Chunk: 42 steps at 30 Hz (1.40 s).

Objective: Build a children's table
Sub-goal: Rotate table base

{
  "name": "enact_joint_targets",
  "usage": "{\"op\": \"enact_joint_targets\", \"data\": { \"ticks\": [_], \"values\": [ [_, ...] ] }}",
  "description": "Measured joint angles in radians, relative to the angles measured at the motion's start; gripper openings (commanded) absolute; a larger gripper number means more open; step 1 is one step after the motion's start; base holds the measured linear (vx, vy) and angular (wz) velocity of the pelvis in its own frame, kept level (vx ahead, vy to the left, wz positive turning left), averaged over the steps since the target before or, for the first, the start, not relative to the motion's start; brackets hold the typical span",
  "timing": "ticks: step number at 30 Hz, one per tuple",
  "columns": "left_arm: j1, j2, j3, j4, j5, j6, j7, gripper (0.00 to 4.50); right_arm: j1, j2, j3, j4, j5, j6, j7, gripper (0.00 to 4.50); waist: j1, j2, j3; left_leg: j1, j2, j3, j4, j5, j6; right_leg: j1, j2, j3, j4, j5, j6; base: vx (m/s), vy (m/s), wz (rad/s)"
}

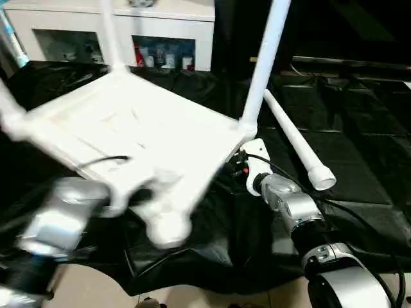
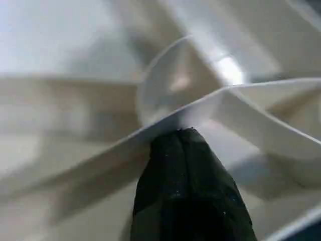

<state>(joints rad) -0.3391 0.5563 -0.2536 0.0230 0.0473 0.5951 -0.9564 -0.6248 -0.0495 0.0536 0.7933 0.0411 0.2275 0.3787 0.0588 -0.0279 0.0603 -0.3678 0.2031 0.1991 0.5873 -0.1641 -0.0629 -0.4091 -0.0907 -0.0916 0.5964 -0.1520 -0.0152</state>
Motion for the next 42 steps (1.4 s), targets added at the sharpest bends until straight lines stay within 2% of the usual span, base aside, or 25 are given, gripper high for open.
{"op": "enact_joint_targets", "data": {
  "ticks": [6, 10, 14, 17, 22, 23, 24, 25, 26, 28, 30, 32, 33, 34, 36, 42],
  "values": [
    [-0.077, -0.088, -0.07, 0.056, -0.023, -0.077, -0.039, 0.0, -0.013, 0.001, -0.003, 0.006, -0.006, -0.01, 0.002, 0.55, -0.012, 0.0, 0.0, -0.001, 0.001, 0.0, -0.001, 0.0, 0.0, -0.001, 0.001, 0.0, 0.0, 0.001, -0.001, 0.0, 0.0, 0.0],
    [-0.146, -0.143, -0.081, 0.165, 0.001, -0.146, -0.006, 0.0, -0.014, 0.002, -0.003, 0.006, -0.006, -0.021, 0.0, 0.12, -0.02, 0.001, 0.001, -0.002, 0.001, 0.0, -0.002, 0.0, 0.0, -0.002, 0.002, 0.0, 0.0, 0.002, -0.003, 0.0, 0.0, 0.0],
    [-0.191, -0.188, -0.082, 0.266, 0.027, -0.216, 0.078, 0.0, -0.01, -0.005, -0.005, -0.005, -0.009, -0.021, -0.005, 0.12, -0.024, 0.003, 0.002, -0.002, 0.001, 0.0, -0.001, 0.0, 0.0, -0.002, 0.002, 0.0, 0.0, 0.003, -0.004, 0.0, 0.0, 0.0],
    [-0.216, -0.192, -0.08, 0.3, 0.037, -0.251, 0.119, 0.0, 0.007, -0.009, -0.004, -0.037, -0.016, -0.006, -0.036, 0.12, -0.023, 0.003, 0.002, -0.002, 0.001, -0.001, -0.001, 0.0, 0.0, -0.002, 0.002, 0.0, 0.0, 0.003, -0.005, 0.0, 0.0, 0.0],
    [-0.209, -0.181, -0.065, 0.295, 0.035, -0.275, 0.119, 0.0, 0.035, -0.055, -0.025, -0.132, -0.015, 0.042, -0.067, 0.12, -0.019, 0.004, 0.002, -0.002, 0.001, -0.001, 0.0, 0.0, 0.0, -0.002, 0.002, 0.0, 0.0, 0.003, -0.004, 0.0, 0.0, 0.0],
    [-0.197, -0.178, -0.051, 0.281, 0.027, -0.275, 0.117, 0.2, 0.042, -0.058, -0.032, -0.162, -0.009, 0.056, -0.063, 0.03, -0.019, 0.004, 0.003, -0.002, 0.001, -0.001, 0.0, 0.0, 0.0, -0.002, 0.002, 0.0, 0.0, 0.003, -0.004, 0.0, 0.0, 0.0],
    [-0.177, -0.174, -0.025, 0.246, 0.005, -0.272, 0.111, 0.2, 0.046, -0.062, -0.054, -0.204, 0.01, 0.088, -0.057, 0.03, -0.022, 0.005, 0.003, -0.003, 0.001, 0.0, 0.0, 0.0, 0.0, -0.003, 0.002, 0.0, 0.0, 0.003, -0.004, 0.0, 0.0, 0.0],
    [-0.169, -0.171, -0.012, 0.222, -0.015, -0.266, 0.105, 0.41, 0.045, -0.072, -0.072, -0.228, 0.024, 0.111, -0.056, 0.44, -0.02, 0.005, 0.003, -0.003, 0.001, 0.0, -0.001, 0.0, 0.0, -0.003, 0.002, 0.0, 0.0, 0.003, -0.004, 0.0, 0.0, 0.0],
    [-0.166, -0.169, 0.002, 0.199, -0.032, -0.256, 0.098, 0.41, 0.041, -0.082, -0.09, -0.244, 0.036, 0.13, -0.059, 0.44, -0.019, 0.005, 0.003, -0.003, 0.001, 0.0, -0.001, 0.0, 0.0, -0.003, 0.002, 0.0, 0.0, 0.003, -0.004, 0.0, 0.0, 0.0],
    [-0.161, -0.163, 0.033, 0.148, -0.064, -0.236, 0.097, 0.7, 0.019, -0.1, -0.118, -0.253, 0.047, 0.149, -0.081, 0.61, -0.019, 0.005, 0.003, -0.002, 0.001, 0.0, 0.0, 0.0, 0.0, -0.003, 0.002, 0.0, 0.0, 0.003, -0.005, 0.0, 0.0, 0.0],
    [-0.159, -0.172, 0.063, 0.113, -0.085, -0.223, 0.115, 0.86, -0.012, -0.127, -0.127, -0.25, 0.047, 0.155, -0.107, 0.87, -0.019, 0.006, 0.003, -0.002, 0.001, 0.0, 0.001, 0.0, 0.0, -0.003, 0.002, 0.0, 0.0, 0.003, -0.005, 0.0, 0.0, 0.0],
    [-0.158, -0.196, 0.09, 0.108, -0.094, -0.23, 0.158, 1.01, -0.049, -0.152, -0.139, -0.232, 0.044, 0.154, -0.122, 0.95, -0.019, 0.006, 0.003, -0.002, 0.001, 0.0, 0.001, 0.0, 0.0, -0.002, 0.002, 0.0, 0.0, 0.003, -0.005, 0.0, 0.0, 0.0],
    [-0.158, -0.221, 0.113, 0.108, -0.094, -0.229, 0.2, 1.01, -0.079, -0.175, -0.144, -0.207, 0.036, 0.15, -0.133, 0.95, -0.019, 0.006, 0.003, -0.002, 0.001, 0.0, 0.002, 0.0, 0.0, -0.002, 0.002, 0.0, 0.001, 0.003, -0.004, 0.0, 0.0, 0.0],
    [-0.158, -0.235, 0.122, 0.106, -0.094, -0.227, 0.223, 1.26, -0.097, -0.192, -0.146, -0.19, 0.028, 0.149, -0.141, 1.2, -0.019, 0.005, 0.003, -0.002, 0.001, 0.0, 0.003, 0.0, 0.0, -0.002, 0.002, 0.0, 0.001, 0.002, -0.004, 0.0, 0.0, 0.0],
    [-0.156, -0.263, 0.139, 0.105, -0.095, -0.225, 0.269, 1.32, -0.14, -0.218, -0.172, -0.135, 0.027, 0.132, -0.156, 1.3, -0.02, 0.005, 0.003, -0.003, 0.001, 0.0, 0.003, 0.0, 0.0, -0.002, 0.002, 0.0, 0.001, 0.001, -0.001, 0.0, 0.0, 0.0],
    [-0.14, -0.32, 0.159, 0.098, -0.108, -0.228, 0.351, 1.75, -0.213, -0.253, -0.202, 0.015, 0.031, 0.114, -0.175, 1.74, -0.023, 0.004, 0.003, -0.007, 0.001, 0.0, 0.003, 0.0, 0.0, -0.006, 0.002, -0.001, 0.002, 0.003, -0.004, 0.0, 0.0, 0.0]
  ]
}}
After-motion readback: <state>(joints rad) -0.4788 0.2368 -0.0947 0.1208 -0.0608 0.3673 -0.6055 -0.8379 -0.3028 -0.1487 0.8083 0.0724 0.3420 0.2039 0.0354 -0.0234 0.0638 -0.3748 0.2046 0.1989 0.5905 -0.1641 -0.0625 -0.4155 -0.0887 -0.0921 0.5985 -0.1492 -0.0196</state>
